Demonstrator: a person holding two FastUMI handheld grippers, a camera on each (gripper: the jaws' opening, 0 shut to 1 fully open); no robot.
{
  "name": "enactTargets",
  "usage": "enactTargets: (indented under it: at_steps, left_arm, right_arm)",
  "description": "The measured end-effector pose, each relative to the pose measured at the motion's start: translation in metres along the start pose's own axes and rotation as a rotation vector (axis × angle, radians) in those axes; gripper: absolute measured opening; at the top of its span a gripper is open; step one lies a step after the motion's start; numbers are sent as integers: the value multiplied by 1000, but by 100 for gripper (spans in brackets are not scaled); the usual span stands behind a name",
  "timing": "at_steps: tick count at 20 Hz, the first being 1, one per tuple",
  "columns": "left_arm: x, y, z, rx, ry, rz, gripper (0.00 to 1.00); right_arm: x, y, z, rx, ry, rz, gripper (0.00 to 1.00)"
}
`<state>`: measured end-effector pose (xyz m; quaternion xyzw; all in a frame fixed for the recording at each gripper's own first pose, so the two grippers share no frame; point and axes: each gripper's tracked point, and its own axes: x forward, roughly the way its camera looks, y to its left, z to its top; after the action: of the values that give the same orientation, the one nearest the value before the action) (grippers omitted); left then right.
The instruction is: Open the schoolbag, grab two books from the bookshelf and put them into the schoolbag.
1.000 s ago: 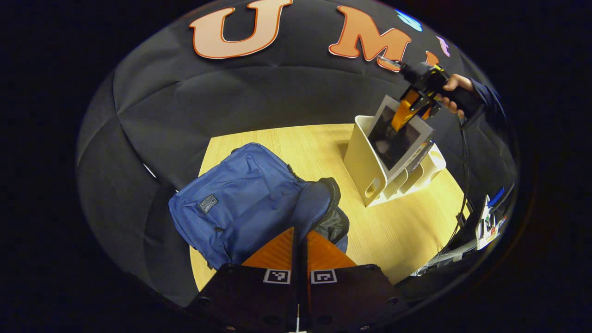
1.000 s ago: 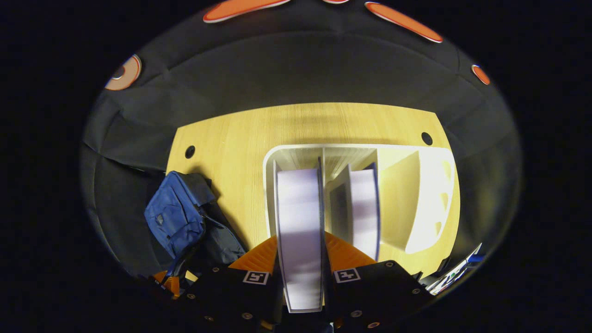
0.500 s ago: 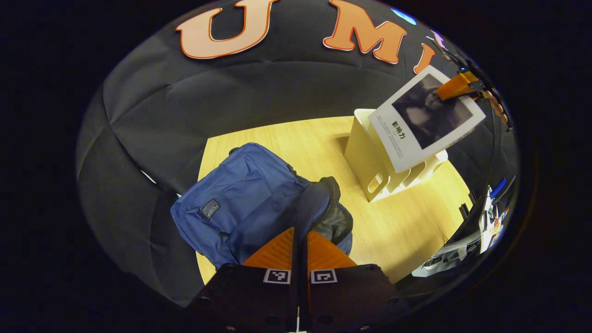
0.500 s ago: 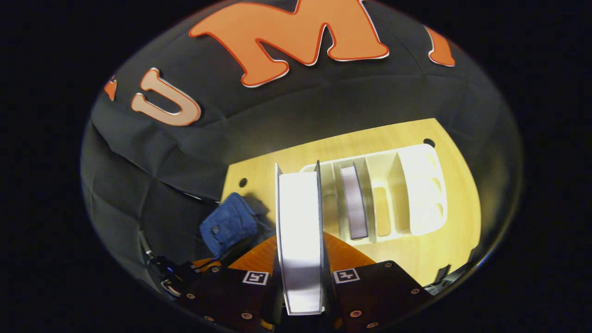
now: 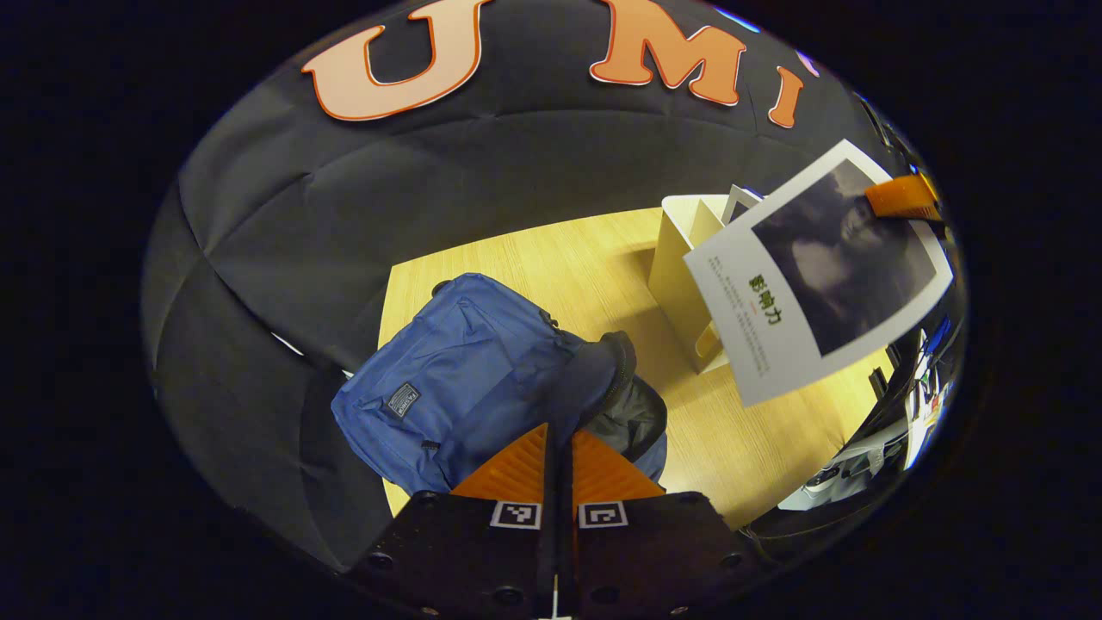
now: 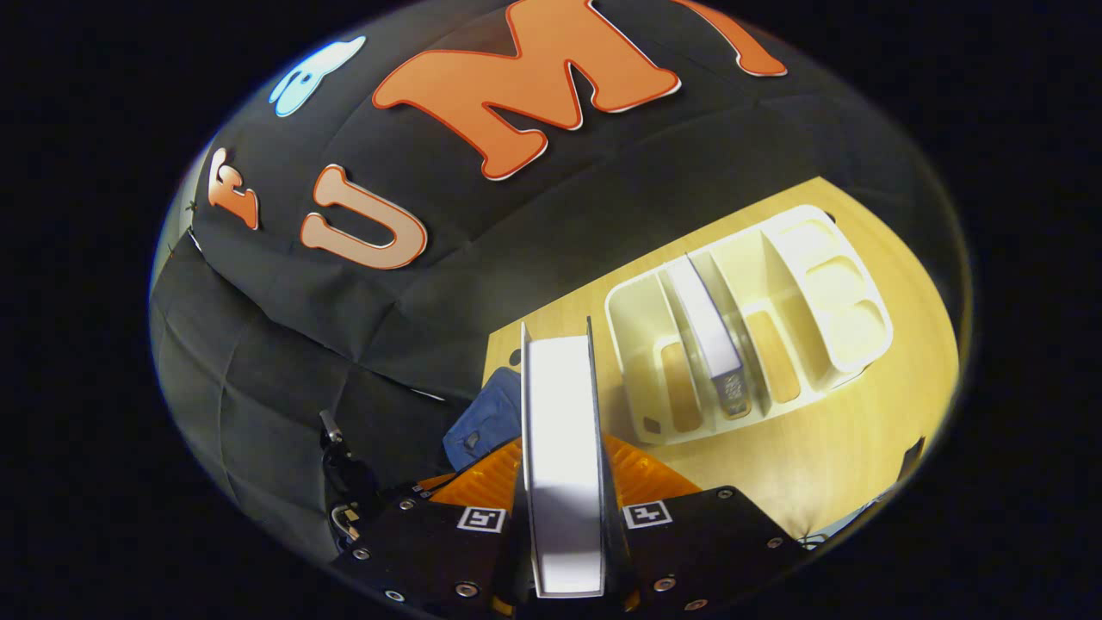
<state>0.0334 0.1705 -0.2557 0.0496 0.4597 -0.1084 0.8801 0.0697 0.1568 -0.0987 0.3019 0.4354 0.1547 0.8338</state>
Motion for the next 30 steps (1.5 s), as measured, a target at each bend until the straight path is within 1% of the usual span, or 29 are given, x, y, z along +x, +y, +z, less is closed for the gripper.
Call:
enactTargets:
  at_steps: [4,6,8,11,15,17,19,25,27,30]
  left_arm:
    - [-3,0,-1,-51,-3,-6,1]
    - [-3,0,0,-70,0,-11,2]
    - [-5,2,4,-75,-5,-5,2]
    - [-9,2,9,-71,-8,1,1]
    - [-10,-5,10,-47,-7,-12,2]
    - [-12,-10,12,-33,-14,-22,2]
    - [-13,-15,12,-18,-18,-35,1]
    - [-14,-33,14,17,-38,-108,1]
    - [-17,-37,14,27,-42,-125,2]
    - [-18,-41,17,38,-55,-149,2]
  right_arm:
    - [17,3,-46,133,26,72,34]
    - [29,0,-72,186,44,94,34]
    - [48,-5,-95,232,48,99,34]
    - [75,-9,-115,251,10,85,34]
    - [114,3,-133,320,-7,132,34]
    - [132,4,-141,333,-16,146,34]
    - [149,5,-147,321,-10,147,34]
    - [198,27,-166,281,30,170,34]
    - [214,31,-168,278,31,165,34]
    - [234,38,-159,300,4,168,34]
